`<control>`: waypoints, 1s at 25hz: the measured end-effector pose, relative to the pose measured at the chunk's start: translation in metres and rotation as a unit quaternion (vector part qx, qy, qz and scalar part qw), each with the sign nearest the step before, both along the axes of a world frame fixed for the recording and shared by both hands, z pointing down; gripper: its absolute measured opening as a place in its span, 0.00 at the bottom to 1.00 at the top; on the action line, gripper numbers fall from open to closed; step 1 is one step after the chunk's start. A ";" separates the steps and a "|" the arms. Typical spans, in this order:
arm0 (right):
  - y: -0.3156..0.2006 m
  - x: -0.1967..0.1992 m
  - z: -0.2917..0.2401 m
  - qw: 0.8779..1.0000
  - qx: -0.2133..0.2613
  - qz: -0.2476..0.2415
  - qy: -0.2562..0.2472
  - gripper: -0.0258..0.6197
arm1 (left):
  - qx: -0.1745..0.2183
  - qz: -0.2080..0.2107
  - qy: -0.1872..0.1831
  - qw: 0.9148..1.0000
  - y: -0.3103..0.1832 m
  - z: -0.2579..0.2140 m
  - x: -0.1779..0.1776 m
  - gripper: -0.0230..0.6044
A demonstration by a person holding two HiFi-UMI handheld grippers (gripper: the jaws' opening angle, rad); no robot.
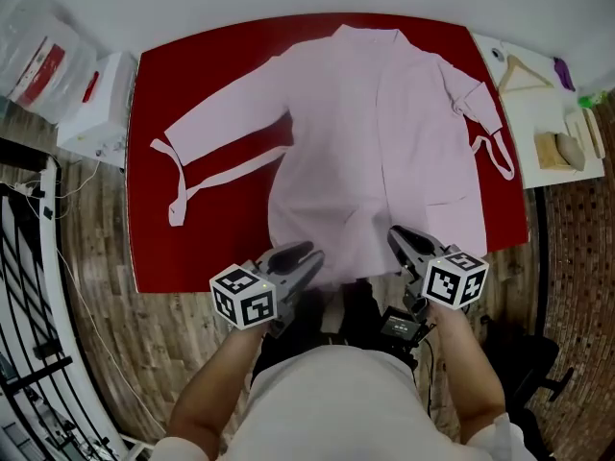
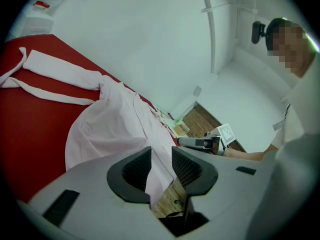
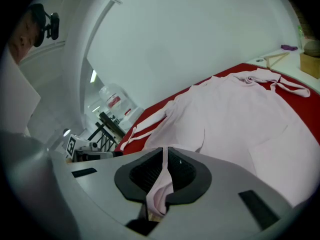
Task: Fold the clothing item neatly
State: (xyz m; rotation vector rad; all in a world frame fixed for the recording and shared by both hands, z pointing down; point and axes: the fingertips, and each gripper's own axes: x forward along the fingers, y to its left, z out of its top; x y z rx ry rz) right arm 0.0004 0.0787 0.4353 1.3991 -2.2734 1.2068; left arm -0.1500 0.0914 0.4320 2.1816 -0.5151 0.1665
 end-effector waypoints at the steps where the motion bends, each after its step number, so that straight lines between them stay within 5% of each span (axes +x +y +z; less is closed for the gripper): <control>1: 0.000 0.000 0.007 1.000 -0.009 -0.001 0.000 0.06 | -0.002 -0.003 -0.005 1.000 -0.002 0.004 0.001 0.21; 6: 0.012 -0.016 0.042 0.998 -0.056 -0.009 -0.004 0.06 | -0.017 -0.007 -0.030 0.999 -0.014 0.027 0.004 0.21; 9: 0.027 -0.034 0.058 0.996 -0.079 -0.024 -0.015 0.18 | -0.031 -0.006 -0.045 0.999 -0.014 0.041 0.001 0.21; 13: 0.048 -0.054 0.073 0.993 -0.109 -0.044 -0.027 0.19 | -0.058 -0.019 -0.074 0.995 -0.008 0.060 -0.016 0.21; 20: 0.066 -0.067 0.086 0.989 -0.133 -0.053 -0.022 0.19 | -0.109 -0.095 -0.188 0.972 0.011 0.092 -0.090 0.22; 25: 0.070 -0.078 0.091 0.988 -0.138 -0.063 -0.019 0.19 | -0.159 -0.069 -0.197 0.965 0.040 0.110 -0.099 0.23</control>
